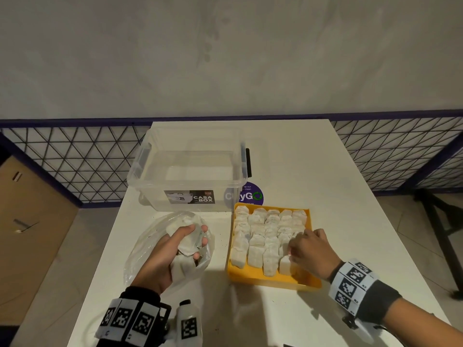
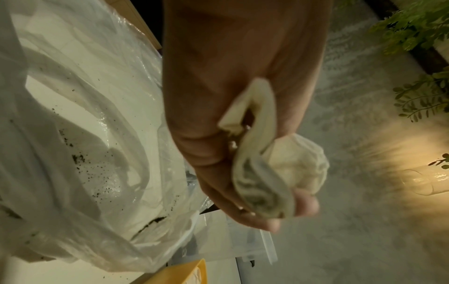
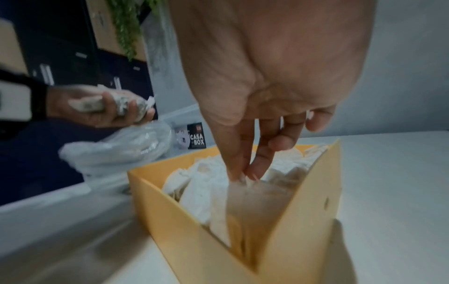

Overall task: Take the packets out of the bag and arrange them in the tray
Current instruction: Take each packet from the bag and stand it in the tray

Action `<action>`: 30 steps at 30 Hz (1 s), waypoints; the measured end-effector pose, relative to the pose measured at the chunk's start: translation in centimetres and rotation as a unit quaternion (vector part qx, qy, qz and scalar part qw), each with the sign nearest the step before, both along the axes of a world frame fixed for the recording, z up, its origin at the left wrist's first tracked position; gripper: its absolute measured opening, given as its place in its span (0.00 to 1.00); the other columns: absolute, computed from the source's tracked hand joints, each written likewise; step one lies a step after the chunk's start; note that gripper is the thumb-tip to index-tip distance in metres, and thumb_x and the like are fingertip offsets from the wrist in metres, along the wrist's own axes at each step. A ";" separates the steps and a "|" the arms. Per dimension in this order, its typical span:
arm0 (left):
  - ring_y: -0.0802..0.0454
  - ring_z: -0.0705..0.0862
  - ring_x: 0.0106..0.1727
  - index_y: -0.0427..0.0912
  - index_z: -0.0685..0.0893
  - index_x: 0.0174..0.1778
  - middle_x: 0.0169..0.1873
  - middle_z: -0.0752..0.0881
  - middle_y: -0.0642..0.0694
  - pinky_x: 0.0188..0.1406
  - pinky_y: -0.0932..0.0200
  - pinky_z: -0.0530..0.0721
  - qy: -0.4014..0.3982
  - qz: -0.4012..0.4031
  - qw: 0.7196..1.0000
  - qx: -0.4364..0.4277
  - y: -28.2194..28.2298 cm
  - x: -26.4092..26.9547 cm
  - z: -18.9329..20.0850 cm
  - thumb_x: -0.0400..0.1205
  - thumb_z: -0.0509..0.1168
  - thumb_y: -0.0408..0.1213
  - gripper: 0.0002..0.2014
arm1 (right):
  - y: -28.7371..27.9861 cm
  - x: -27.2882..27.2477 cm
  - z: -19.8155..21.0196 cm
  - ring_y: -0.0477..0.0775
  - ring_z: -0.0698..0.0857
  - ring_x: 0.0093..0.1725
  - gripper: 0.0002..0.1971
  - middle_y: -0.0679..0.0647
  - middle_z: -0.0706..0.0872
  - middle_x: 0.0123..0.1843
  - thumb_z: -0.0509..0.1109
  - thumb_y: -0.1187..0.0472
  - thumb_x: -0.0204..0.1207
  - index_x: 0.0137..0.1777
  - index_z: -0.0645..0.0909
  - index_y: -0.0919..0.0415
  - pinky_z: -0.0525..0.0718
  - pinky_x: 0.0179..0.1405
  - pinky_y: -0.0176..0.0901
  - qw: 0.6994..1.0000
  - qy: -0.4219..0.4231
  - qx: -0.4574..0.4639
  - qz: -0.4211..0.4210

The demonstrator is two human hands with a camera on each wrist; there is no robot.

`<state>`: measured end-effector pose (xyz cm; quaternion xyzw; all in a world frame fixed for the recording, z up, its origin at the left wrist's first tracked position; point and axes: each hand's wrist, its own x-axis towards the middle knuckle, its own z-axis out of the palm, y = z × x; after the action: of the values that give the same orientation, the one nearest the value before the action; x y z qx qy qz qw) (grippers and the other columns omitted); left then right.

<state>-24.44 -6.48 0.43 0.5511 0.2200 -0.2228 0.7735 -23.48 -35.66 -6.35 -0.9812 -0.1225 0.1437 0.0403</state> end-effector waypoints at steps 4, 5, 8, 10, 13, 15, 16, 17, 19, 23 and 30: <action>0.52 0.76 0.23 0.32 0.85 0.58 0.36 0.85 0.38 0.27 0.62 0.79 -0.002 -0.005 1.000 0.004 0.1 0.0 -0.3 0.84 0.60 0.38 0.15 | 0.2 0.5 -0.8 0.56 0.76 0.59 0.11 0.49 0.86 0.52 0.58 0.55 0.80 0.52 0.83 0.51 0.56 0.52 0.47 0.998 -0.053 -0.038 0.011; 0.52 0.76 0.22 0.31 0.85 0.58 0.37 0.86 0.38 0.27 0.62 0.79 0.000 -0.003 1.000 0.008 0.1 0.0 -0.3 0.84 0.61 0.38 0.15 | 0.3 0.6 -0.7 0.55 0.77 0.58 0.10 0.48 0.86 0.50 0.60 0.55 0.79 0.52 0.83 0.51 0.56 0.51 0.47 0.997 -0.061 -0.039 0.011; 0.53 0.76 0.22 0.32 0.85 0.57 0.36 0.86 0.39 0.25 0.63 0.79 0.005 -0.009 1.000 0.013 0.1 -0.1 -0.3 0.84 0.61 0.38 0.14 | 0.6 0.7 -0.4 0.53 0.83 0.39 0.10 0.48 0.86 0.34 0.79 0.55 0.57 0.38 0.83 0.49 0.58 0.42 0.46 0.994 -0.067 -0.084 0.013; 0.53 0.76 0.21 0.32 0.85 0.55 0.35 0.85 0.39 0.24 0.64 0.79 -0.005 -0.016 1.000 0.017 0.1 -0.1 -0.2 0.84 0.61 0.37 0.13 | 0.6 0.9 -0.9 0.51 0.82 0.31 0.19 0.48 0.83 0.28 0.84 0.56 0.42 0.35 0.83 0.48 0.59 0.38 0.47 0.994 -0.068 -0.088 0.012; 0.54 0.75 0.21 0.31 0.85 0.56 0.35 0.85 0.38 0.24 0.64 0.78 -0.019 -0.017 0.999 0.027 0.2 -0.1 -0.2 0.84 0.61 0.37 0.13 | 1.6 1.3 0.1 0.52 0.83 0.36 0.23 0.47 0.85 0.36 0.85 0.58 0.46 0.43 0.84 0.48 0.67 0.42 0.48 0.991 -0.119 -0.042 0.033; 0.53 0.76 0.21 0.31 0.85 0.55 0.35 0.84 0.38 0.24 0.64 0.78 -0.022 -0.019 0.999 0.024 0.2 -0.1 -0.2 0.84 0.62 0.37 0.13 | 2.9 1.7 1.7 0.53 0.83 0.43 0.21 0.47 0.85 0.43 0.82 0.60 0.56 0.50 0.82 0.48 0.72 0.46 0.47 0.988 -0.147 0.027 0.044; 0.53 0.76 0.22 0.32 0.85 0.54 0.35 0.84 0.38 0.24 0.64 0.79 -0.022 -0.023 0.999 0.022 0.2 -0.1 -0.2 0.83 0.62 0.38 0.12 | 3.8 1.9 2.9 0.54 0.82 0.47 0.20 0.47 0.85 0.48 0.78 0.60 0.63 0.55 0.81 0.48 0.70 0.50 0.45 0.986 -0.146 0.057 0.056; 0.53 0.76 0.22 0.33 0.85 0.52 0.35 0.84 0.38 0.24 0.64 0.79 -0.023 -0.027 0.999 0.021 0.2 0.0 -0.2 0.83 0.63 0.38 0.12 | 4.9 2.2 3.9 0.54 0.80 0.52 0.18 0.48 0.83 0.52 0.73 0.60 0.70 0.60 0.79 0.48 0.66 0.52 0.44 0.983 -0.142 0.087 0.070; 0.53 0.76 0.22 0.32 0.85 0.51 0.34 0.84 0.39 0.24 0.64 0.78 -0.030 -0.039 0.999 0.021 0.1 0.0 -0.2 0.83 0.62 0.37 0.12 | 7.2 2.9 5.6 0.52 0.74 0.60 0.17 0.47 0.80 0.59 0.63 0.58 0.80 0.68 0.74 0.48 0.61 0.55 0.43 0.975 -0.131 0.153 0.097; 0.53 0.76 0.22 0.30 0.84 0.51 0.31 0.83 0.39 0.22 0.65 0.75 -0.049 -0.057 0.997 0.021 -0.4 0.1 0.1 0.84 0.61 0.36 0.12 | 11.5 4.4 7.1 0.47 0.70 0.62 0.19 0.46 0.80 0.61 0.59 0.51 0.82 0.72 0.71 0.46 0.58 0.57 0.43 0.960 -0.027 0.258 0.109; 0.55 0.81 0.28 0.33 0.85 0.52 0.34 0.84 0.40 0.21 0.66 0.75 -0.067 -0.052 0.996 0.017 0.4 -0.4 0.5 0.84 0.60 0.37 0.12 | 13.4 5.9 7.2 0.43 0.78 0.43 0.08 0.45 0.83 0.44 0.70 0.59 0.76 0.53 0.84 0.60 0.75 0.54 0.36 0.917 0.083 0.386 0.061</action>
<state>-24.82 -6.08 0.91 0.5886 0.1422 -0.2213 0.7644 -17.58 -22.26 0.84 -0.8647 -0.2241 0.1679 0.4170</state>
